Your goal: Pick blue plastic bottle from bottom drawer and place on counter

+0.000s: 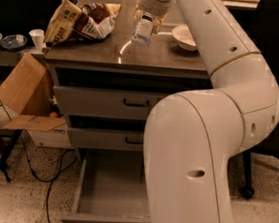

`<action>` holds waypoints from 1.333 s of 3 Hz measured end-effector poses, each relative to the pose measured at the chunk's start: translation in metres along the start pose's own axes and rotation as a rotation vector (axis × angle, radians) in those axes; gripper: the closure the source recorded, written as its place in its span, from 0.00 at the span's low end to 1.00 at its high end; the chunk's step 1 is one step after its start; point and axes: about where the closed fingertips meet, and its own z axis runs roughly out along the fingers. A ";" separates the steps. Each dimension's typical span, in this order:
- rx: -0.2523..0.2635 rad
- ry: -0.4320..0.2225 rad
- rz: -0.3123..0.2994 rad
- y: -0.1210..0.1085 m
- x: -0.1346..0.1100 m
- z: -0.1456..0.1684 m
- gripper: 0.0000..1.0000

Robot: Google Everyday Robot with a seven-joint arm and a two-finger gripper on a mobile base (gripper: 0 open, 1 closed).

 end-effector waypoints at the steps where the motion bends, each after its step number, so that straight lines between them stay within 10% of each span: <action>1: -0.033 -0.099 -0.085 -0.016 -0.022 0.039 0.80; 4: 0.073 -0.168 -0.074 0.002 -0.027 0.048 0.11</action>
Offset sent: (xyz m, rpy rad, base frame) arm 0.0395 0.0211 -0.0540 -0.0633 0.1770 0.1391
